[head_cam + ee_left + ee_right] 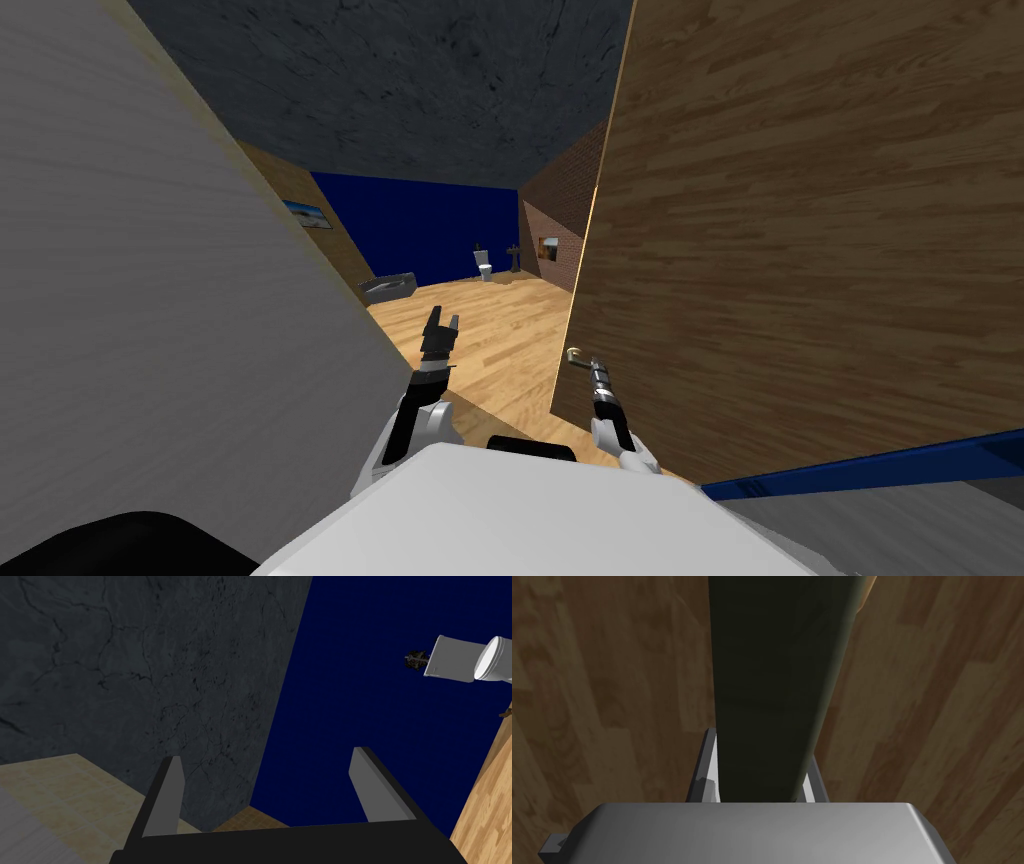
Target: Push the door open
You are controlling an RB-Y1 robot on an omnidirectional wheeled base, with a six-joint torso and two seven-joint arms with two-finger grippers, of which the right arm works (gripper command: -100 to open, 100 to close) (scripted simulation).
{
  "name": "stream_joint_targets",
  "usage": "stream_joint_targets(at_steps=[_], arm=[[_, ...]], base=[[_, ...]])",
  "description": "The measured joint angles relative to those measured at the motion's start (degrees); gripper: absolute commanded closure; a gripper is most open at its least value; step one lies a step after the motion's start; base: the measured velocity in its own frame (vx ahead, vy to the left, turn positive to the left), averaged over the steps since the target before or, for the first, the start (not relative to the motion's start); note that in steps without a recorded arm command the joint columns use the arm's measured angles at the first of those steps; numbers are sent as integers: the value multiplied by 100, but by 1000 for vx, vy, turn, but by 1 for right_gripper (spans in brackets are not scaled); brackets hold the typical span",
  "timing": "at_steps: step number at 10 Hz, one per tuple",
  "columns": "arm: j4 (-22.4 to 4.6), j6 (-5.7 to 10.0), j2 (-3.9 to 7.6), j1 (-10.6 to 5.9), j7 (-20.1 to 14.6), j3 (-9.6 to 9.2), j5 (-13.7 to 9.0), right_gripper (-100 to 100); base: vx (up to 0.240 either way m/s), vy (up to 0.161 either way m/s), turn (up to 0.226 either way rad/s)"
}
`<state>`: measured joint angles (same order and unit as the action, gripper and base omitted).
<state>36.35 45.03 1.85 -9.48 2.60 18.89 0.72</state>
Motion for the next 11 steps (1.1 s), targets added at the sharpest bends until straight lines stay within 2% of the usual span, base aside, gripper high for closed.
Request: stream_joint_targets(at_steps=[1,2,4,5,8,10,11], arm=[[-2,-26,-13,5,47,40,-22,100],[-123,32,5,-70,83,88,-49,100],[-22,-17,-73,-39,186,177,-94,100],[-156,64,-26,-123,188,205,-114,100],[-437,236,-100,-245,355,425,-237,100],[-321,204,-116,-235,399,472,-262,100],[-271,184,-183,-217,439,522,-288,100]], base=[[79,16,-2],[153,21,-74],[106,8,-35],[135,39,-96],[169,32,-82],[79,17,-45],[184,55,-96]])
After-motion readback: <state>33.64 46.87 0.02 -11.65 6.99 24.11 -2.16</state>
